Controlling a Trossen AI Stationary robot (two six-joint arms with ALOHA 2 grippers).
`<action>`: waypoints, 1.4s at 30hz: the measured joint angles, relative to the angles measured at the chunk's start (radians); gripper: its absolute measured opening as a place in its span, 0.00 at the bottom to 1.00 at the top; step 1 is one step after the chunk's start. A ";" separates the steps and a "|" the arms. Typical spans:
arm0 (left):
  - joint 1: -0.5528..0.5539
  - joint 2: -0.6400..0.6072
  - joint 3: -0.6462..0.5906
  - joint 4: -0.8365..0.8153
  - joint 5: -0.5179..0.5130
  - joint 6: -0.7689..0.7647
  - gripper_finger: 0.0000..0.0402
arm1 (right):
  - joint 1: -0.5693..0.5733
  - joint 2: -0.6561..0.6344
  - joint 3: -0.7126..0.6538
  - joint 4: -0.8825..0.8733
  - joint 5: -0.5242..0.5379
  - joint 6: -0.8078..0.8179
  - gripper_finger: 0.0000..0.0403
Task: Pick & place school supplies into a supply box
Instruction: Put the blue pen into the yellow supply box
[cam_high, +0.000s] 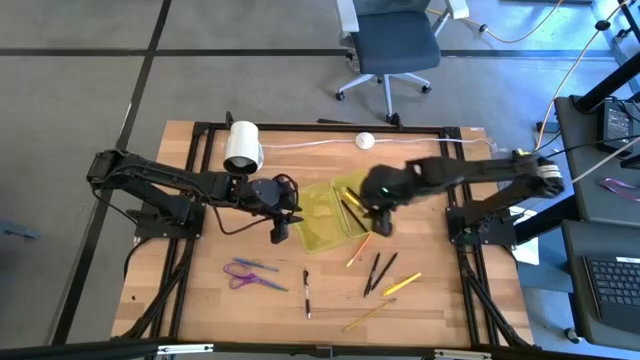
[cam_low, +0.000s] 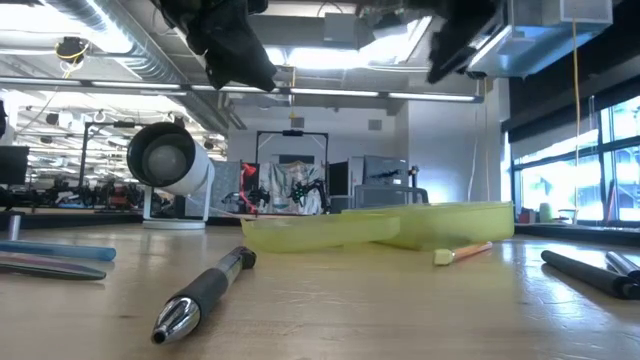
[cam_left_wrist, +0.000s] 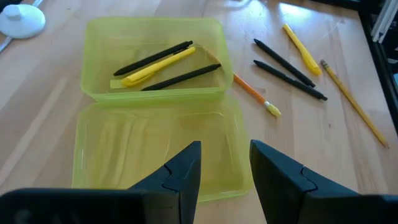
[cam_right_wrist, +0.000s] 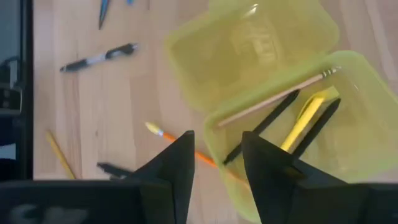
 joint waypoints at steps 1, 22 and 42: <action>0.000 0.000 0.000 0.000 0.000 0.006 0.32 | 0.019 -0.024 -0.022 0.003 0.011 0.000 0.34; -0.039 0.000 0.000 0.003 0.014 0.201 0.33 | 0.125 -0.115 -0.238 0.156 0.038 0.111 0.34; -0.073 0.005 0.001 -0.231 0.013 0.115 0.60 | 0.123 -0.115 -0.239 0.171 0.038 0.106 0.34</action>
